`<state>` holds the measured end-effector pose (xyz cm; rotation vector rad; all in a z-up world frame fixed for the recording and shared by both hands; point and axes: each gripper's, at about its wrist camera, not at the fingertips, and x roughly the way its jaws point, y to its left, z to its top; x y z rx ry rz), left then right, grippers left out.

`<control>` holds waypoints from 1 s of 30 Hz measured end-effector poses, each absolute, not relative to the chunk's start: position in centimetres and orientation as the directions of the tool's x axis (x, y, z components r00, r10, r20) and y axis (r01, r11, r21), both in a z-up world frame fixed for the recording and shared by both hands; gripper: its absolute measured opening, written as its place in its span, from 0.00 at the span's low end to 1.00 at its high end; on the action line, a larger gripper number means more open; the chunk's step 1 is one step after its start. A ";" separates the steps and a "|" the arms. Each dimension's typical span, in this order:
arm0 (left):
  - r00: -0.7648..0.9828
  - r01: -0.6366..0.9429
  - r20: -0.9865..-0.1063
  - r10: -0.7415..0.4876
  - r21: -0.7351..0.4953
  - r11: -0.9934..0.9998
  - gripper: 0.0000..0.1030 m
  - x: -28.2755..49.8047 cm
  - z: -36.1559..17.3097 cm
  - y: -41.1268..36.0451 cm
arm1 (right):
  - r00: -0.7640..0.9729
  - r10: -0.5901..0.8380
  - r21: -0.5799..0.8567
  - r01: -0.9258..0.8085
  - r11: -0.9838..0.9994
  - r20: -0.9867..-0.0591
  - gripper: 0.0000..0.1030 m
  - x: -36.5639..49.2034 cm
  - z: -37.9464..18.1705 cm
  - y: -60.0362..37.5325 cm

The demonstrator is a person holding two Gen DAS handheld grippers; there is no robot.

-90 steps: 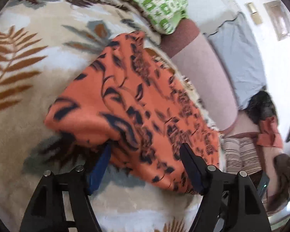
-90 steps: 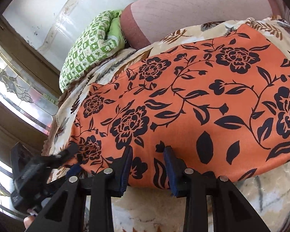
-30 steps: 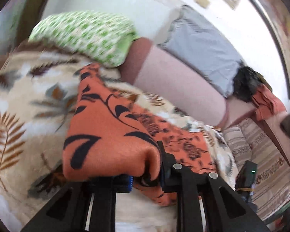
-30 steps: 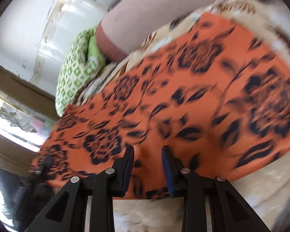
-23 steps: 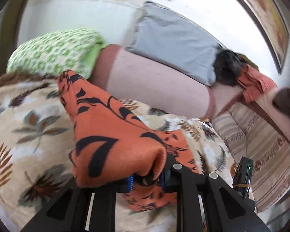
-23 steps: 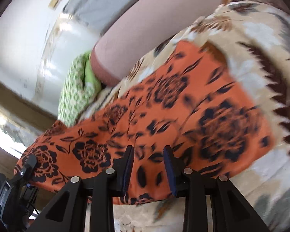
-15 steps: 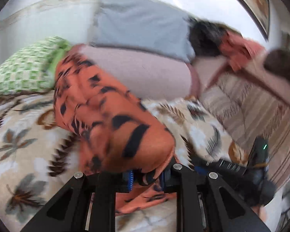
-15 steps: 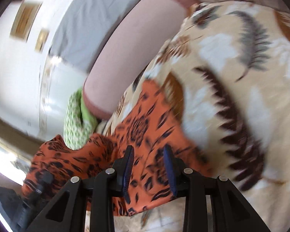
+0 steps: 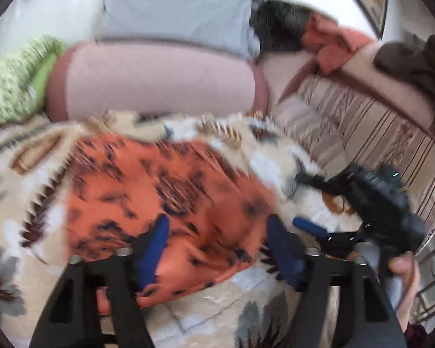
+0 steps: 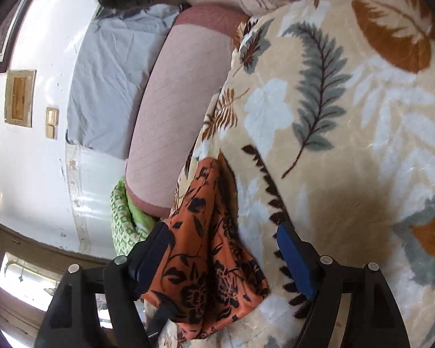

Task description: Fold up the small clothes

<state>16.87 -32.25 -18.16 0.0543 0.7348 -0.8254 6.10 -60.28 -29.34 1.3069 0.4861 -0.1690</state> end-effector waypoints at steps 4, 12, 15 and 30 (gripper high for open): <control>0.474 0.679 -0.597 -0.647 -0.220 0.700 0.76 16.7 -17.0 -28.7 | 0.887 0.176 0.882 0.364 0.299 -0.426 0.77 6.9 -28.4 -59.3; 0.480 0.449 -0.717 -0.507 -0.295 0.843 0.75 22.1 -22.2 -22.2 | 0.860 0.144 0.841 0.421 0.341 -0.489 0.77 8.1 -28.4 -57.8; 0.440 0.424 -0.714 -0.545 -0.370 0.827 0.75 23.1 -23.6 -21.3 | 0.844 0.115 0.797 0.437 0.417 -0.524 0.77 9.1 -27.6 -56.9; 0.347 0.637 -0.769 -0.537 -0.227 0.736 0.80 24.7 -26.3 -25.8 | 0.676 0.079 0.594 0.577 0.561 -0.732 0.77 17.4 -27.4 -57.0</control>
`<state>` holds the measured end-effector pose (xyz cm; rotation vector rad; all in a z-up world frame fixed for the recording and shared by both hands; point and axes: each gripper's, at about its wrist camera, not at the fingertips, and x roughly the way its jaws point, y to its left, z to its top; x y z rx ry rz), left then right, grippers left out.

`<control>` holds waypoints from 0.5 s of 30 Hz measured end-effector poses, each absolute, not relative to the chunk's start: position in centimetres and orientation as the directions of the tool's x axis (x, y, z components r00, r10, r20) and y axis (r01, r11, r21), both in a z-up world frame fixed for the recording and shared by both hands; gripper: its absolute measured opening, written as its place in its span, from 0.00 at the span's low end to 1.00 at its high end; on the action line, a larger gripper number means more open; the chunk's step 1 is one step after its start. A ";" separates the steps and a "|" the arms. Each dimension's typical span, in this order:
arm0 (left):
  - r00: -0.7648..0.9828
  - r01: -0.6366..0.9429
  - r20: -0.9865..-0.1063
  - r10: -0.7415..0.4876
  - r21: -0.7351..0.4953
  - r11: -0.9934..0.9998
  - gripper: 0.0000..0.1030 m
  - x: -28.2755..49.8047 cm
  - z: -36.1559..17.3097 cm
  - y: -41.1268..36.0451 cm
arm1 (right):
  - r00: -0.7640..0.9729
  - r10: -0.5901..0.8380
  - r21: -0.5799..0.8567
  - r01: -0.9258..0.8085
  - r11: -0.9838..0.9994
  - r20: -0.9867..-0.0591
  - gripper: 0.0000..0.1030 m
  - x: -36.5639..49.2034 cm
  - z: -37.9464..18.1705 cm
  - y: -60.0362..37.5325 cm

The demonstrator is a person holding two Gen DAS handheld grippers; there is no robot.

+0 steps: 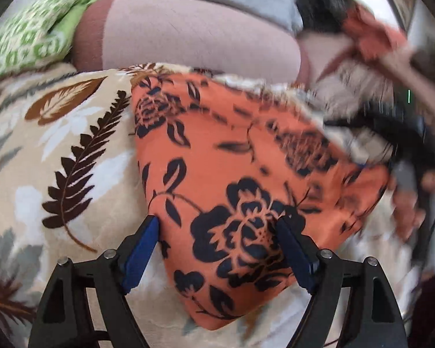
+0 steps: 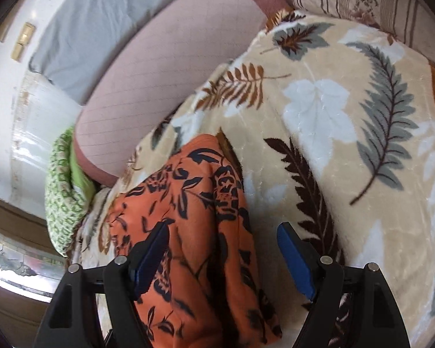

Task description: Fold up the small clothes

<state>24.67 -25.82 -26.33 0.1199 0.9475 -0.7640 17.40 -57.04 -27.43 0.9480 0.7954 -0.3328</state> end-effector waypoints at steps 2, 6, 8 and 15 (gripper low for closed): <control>0.314 0.637 -0.790 -0.527 -0.237 0.734 0.81 24.7 -27.4 -25.6 | 0.653 0.076 0.573 0.595 0.564 -0.753 0.77 18.3 -27.7 -56.9; 0.221 0.571 -0.782 -0.583 -0.381 0.727 0.81 25.9 -28.2 -24.3 | 0.611 0.001 0.435 0.562 0.703 -0.791 0.47 20.9 -27.2 -54.3; 0.272 0.605 -0.784 -0.559 -0.313 0.732 0.81 25.3 -27.5 -24.7 | 0.568 -0.076 0.307 0.547 0.779 -0.820 0.30 22.0 -27.1 -52.0; 0.466 0.608 -0.687 -0.557 -0.208 0.766 0.81 24.6 -23.3 -23.3 | 0.675 -0.089 0.332 0.468 0.819 -0.733 0.19 21.5 -23.6 -49.6</control>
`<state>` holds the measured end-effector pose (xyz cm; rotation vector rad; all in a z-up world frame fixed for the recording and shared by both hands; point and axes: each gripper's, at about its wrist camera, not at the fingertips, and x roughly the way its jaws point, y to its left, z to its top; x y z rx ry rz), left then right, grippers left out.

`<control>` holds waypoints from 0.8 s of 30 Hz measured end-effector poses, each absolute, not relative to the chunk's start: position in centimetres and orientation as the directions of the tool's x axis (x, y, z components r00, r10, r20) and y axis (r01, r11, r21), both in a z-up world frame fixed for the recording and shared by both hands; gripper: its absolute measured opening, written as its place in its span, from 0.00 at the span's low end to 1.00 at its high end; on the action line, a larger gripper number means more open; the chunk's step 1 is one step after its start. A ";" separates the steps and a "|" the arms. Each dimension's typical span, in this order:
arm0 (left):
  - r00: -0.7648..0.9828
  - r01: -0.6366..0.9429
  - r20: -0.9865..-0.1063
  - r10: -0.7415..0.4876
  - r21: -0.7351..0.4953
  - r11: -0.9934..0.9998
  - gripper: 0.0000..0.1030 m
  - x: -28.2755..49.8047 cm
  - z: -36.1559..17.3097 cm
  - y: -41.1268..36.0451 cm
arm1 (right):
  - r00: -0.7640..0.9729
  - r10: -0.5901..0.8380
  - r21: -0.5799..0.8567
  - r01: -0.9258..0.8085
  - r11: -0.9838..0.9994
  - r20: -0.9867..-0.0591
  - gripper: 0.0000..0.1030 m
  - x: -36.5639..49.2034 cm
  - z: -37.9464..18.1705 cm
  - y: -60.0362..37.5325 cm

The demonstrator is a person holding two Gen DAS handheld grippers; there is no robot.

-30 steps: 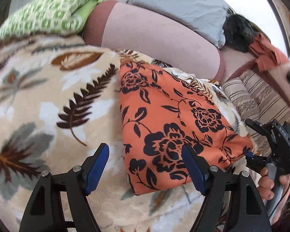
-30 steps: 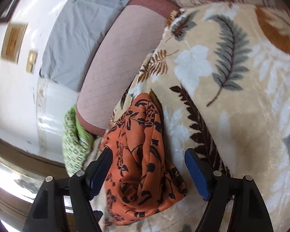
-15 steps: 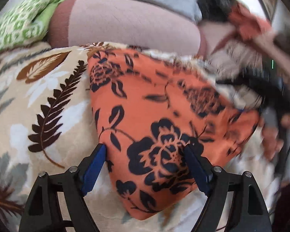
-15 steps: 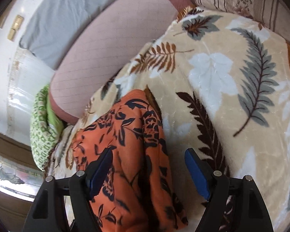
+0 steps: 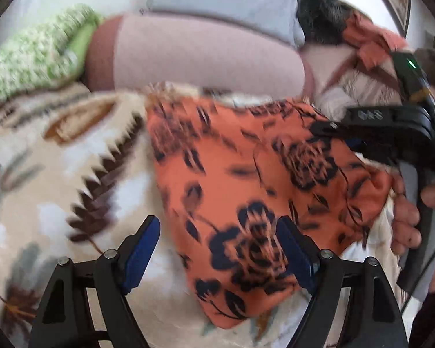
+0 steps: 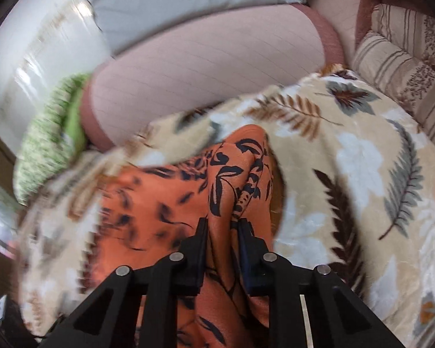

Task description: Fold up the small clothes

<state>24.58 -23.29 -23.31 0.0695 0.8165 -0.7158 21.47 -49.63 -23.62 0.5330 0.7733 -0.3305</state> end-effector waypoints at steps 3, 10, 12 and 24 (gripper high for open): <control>0.510 0.587 -0.644 -0.570 -0.223 0.778 0.81 24.8 -22.1 -22.2 | 0.747 -0.077 0.366 0.410 0.835 -0.661 0.19 20.8 -21.4 -48.8; 0.416 0.531 -0.779 -0.469 -0.211 0.821 0.81 26.4 -26.1 -24.1 | 0.683 -0.097 0.337 0.473 0.814 -0.724 0.23 21.7 -27.3 -52.0; 0.413 0.526 -0.776 -0.477 -0.224 0.820 0.81 26.3 -26.2 -24.1 | 0.652 -0.019 0.438 0.530 0.726 -0.758 0.37 21.4 -30.7 -54.7; 0.486 0.564 -0.765 -0.423 -0.095 0.820 0.81 25.1 -25.4 -25.2 | 0.801 -0.043 0.463 0.388 0.797 -0.597 0.52 19.1 -21.0 -52.1</control>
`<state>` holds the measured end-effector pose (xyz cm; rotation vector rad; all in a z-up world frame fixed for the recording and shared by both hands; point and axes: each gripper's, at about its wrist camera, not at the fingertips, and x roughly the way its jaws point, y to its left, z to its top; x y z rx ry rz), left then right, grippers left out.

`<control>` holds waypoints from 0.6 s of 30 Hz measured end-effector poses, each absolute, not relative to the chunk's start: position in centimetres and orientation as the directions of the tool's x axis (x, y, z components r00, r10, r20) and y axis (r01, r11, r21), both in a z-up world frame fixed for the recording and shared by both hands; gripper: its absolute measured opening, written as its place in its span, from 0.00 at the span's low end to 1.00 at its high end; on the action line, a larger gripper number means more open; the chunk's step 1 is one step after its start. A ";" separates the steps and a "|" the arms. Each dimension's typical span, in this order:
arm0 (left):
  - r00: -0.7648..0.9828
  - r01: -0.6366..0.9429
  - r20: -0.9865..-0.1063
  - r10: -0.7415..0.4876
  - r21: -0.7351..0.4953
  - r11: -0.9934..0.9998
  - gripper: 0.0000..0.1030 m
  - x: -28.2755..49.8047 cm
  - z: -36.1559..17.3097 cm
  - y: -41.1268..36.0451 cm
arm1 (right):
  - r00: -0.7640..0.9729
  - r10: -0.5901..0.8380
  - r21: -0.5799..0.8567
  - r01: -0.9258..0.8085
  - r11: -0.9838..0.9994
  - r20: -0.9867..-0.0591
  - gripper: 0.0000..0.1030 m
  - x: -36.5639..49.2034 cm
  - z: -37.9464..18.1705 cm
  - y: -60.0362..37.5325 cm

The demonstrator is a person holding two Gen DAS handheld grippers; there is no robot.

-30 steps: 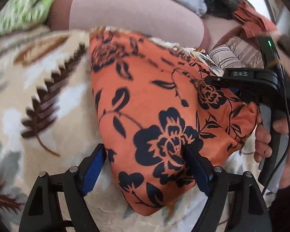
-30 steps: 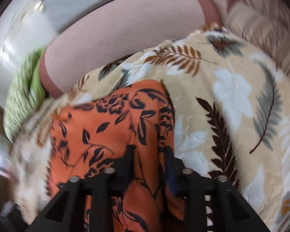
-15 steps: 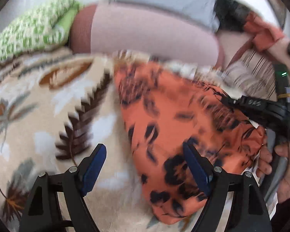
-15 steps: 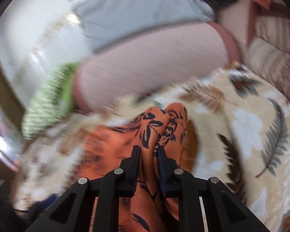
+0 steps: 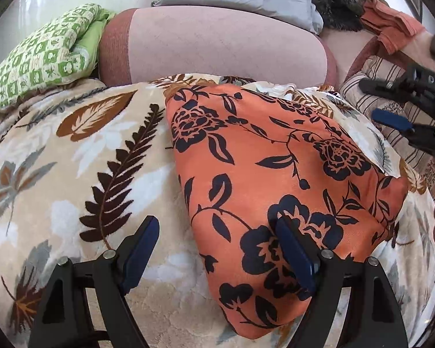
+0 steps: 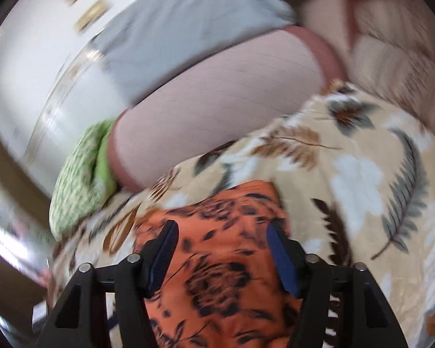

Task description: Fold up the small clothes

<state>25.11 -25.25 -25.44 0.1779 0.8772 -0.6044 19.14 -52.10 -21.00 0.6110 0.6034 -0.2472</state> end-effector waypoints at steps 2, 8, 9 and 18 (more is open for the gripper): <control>0.486 0.565 -0.766 -0.421 -0.092 0.820 0.81 25.1 -25.4 -25.2 | 0.766 0.014 0.434 0.349 0.831 -0.643 0.31 20.3 -21.3 -50.6; 0.488 0.566 -0.768 -0.414 -0.083 0.820 0.81 24.9 -25.5 -25.3 | 0.584 0.027 0.370 0.478 0.797 -0.811 0.29 22.7 -28.0 -50.6; 0.490 0.567 -0.768 -0.413 -0.079 0.820 0.81 25.0 -25.5 -25.3 | 0.589 0.026 0.373 0.477 0.796 -0.807 0.29 22.6 -27.7 -50.7; 0.476 0.564 -0.774 -0.417 -0.096 0.820 0.82 25.4 -25.7 -25.4 | 0.637 -0.016 0.355 0.450 0.820 -0.771 0.29 22.6 -24.9 -50.1</control>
